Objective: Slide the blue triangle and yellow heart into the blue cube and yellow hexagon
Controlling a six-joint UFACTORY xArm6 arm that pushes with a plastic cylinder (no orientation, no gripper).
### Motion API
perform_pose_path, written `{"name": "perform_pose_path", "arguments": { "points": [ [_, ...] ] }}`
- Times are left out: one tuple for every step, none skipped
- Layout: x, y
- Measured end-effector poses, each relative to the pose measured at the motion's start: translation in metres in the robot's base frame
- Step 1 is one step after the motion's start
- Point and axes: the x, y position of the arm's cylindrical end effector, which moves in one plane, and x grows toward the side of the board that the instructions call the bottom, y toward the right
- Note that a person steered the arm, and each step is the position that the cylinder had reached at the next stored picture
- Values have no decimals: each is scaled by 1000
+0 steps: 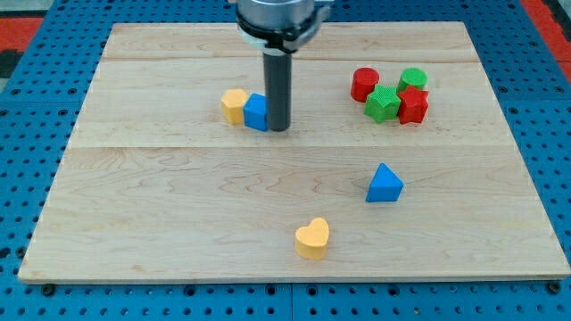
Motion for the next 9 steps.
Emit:
{"name": "perform_pose_path", "arguments": {
  "points": [
    [19,44],
    [23,144],
    [66,179],
    [114,186],
    [140,155],
    [101,89],
    [83,53],
    [116,100],
    [106,142]
  ]
}}
